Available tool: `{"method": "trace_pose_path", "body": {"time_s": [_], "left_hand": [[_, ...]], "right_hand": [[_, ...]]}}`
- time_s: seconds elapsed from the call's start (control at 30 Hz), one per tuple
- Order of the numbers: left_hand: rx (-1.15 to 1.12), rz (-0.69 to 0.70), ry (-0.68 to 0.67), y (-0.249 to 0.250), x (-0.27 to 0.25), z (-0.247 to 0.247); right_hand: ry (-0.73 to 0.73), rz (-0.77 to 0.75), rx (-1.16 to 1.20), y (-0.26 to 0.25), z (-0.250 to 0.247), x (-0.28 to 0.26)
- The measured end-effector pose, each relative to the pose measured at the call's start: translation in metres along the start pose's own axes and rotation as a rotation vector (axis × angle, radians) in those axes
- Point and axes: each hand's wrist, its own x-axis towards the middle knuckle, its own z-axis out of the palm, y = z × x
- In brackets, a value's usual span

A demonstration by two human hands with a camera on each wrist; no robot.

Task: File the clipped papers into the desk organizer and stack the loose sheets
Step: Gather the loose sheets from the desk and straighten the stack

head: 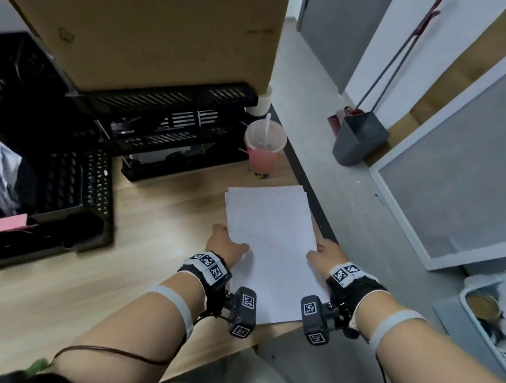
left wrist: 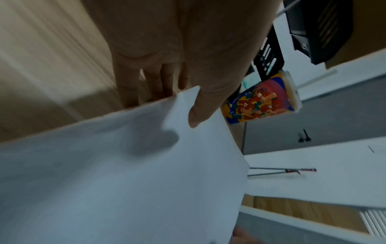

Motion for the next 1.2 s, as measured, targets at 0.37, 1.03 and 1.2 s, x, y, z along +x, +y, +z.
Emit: {"method": "trace_pose_path", "body": {"time_s": [0.37, 1.03, 1.2], "left_hand": [[-0.021, -0.093, 0.057, -0.004, 0.012, -0.004], [-0.657, 0.572, 0.256, 0.006, -0.085, -0.145], [-0.620, 0.677, 0.337, -0.004, -0.093, -0.153]], "right_hand": [[-0.145, -0.033, 0.167, -0.013, 0.012, -0.002], [0.090, -0.491, 0.533, -0.170, -0.001, -0.058], [0.041, -0.557, 0.523, -0.170, 0.018, -0.080]]}}
